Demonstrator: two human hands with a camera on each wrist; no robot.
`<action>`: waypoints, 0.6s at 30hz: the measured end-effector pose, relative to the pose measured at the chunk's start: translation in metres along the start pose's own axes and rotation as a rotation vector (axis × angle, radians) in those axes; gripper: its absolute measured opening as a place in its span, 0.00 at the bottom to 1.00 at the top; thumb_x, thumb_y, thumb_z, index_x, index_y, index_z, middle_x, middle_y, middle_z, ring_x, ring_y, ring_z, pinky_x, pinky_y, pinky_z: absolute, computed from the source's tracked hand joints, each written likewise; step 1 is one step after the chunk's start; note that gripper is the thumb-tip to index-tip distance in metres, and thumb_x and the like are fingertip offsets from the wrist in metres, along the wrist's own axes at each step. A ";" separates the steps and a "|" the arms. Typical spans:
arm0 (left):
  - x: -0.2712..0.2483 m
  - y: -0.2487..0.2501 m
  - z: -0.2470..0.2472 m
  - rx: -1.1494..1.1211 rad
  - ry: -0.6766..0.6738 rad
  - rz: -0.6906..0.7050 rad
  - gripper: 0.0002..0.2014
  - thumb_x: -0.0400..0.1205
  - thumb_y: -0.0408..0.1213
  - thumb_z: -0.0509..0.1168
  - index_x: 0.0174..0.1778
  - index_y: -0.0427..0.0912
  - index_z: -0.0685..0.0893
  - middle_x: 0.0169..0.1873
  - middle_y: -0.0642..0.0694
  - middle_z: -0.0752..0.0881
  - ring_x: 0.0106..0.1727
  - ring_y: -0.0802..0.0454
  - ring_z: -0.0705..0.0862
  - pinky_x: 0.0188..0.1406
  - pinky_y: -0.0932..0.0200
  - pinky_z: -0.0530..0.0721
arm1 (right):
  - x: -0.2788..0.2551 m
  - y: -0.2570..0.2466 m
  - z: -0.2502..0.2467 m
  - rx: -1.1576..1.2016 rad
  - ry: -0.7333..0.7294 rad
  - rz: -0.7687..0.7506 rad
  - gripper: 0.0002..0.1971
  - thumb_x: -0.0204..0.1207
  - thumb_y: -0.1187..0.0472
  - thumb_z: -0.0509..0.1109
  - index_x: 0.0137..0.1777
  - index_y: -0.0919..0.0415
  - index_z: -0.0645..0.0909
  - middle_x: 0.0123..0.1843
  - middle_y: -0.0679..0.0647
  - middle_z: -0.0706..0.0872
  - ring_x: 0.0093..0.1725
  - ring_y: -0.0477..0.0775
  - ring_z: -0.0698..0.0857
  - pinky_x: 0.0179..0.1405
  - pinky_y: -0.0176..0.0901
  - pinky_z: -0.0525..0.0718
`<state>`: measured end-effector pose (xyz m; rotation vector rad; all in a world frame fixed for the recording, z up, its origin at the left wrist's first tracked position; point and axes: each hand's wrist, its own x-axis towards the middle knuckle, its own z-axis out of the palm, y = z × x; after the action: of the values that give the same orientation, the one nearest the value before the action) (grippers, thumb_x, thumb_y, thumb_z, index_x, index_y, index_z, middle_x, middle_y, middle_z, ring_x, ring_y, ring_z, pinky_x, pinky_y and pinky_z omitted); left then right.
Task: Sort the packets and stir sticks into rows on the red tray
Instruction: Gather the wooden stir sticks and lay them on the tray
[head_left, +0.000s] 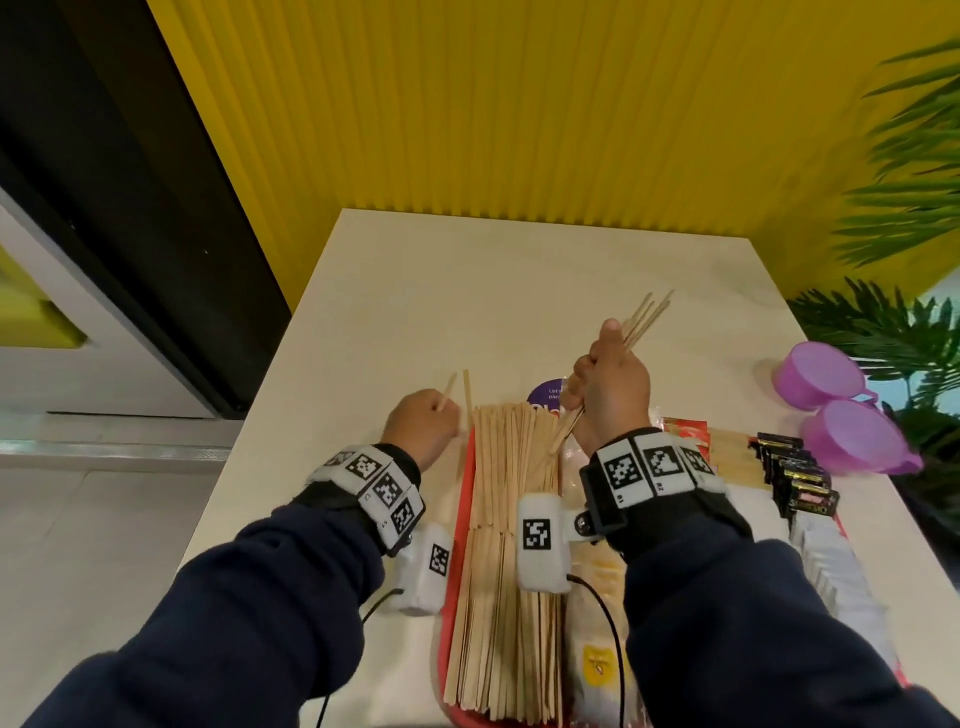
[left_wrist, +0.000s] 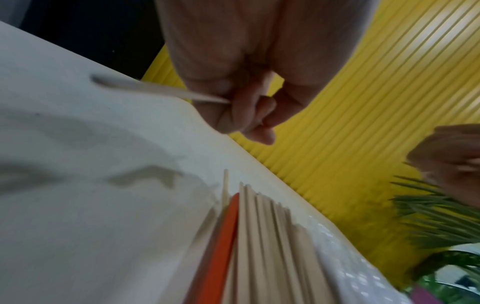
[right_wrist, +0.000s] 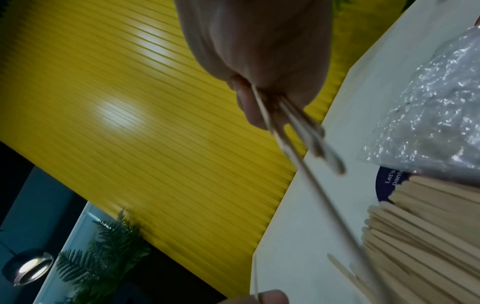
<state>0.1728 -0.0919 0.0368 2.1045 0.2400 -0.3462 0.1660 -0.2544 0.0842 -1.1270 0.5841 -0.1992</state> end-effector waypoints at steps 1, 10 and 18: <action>0.009 -0.002 -0.001 0.073 0.034 -0.007 0.09 0.79 0.30 0.58 0.34 0.38 0.79 0.36 0.44 0.82 0.39 0.45 0.78 0.37 0.56 0.76 | 0.000 0.003 0.000 -0.038 -0.013 0.006 0.19 0.84 0.47 0.56 0.34 0.57 0.65 0.19 0.46 0.64 0.15 0.44 0.61 0.13 0.32 0.63; 0.076 -0.010 0.018 0.474 -0.032 -0.165 0.20 0.79 0.47 0.65 0.55 0.33 0.81 0.46 0.41 0.83 0.42 0.47 0.78 0.40 0.59 0.74 | 0.001 0.004 -0.011 -0.157 -0.063 0.103 0.20 0.83 0.46 0.58 0.32 0.58 0.67 0.17 0.45 0.63 0.17 0.43 0.60 0.15 0.32 0.58; 0.093 -0.012 0.034 0.579 -0.039 -0.155 0.19 0.76 0.51 0.70 0.47 0.37 0.79 0.42 0.43 0.82 0.40 0.48 0.78 0.38 0.59 0.75 | 0.006 0.008 -0.024 -0.164 -0.061 0.136 0.21 0.83 0.46 0.57 0.33 0.59 0.69 0.17 0.45 0.64 0.17 0.44 0.61 0.15 0.33 0.58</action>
<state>0.2517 -0.1115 -0.0210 2.6503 0.3076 -0.6049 0.1567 -0.2722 0.0676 -1.2423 0.6285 0.0004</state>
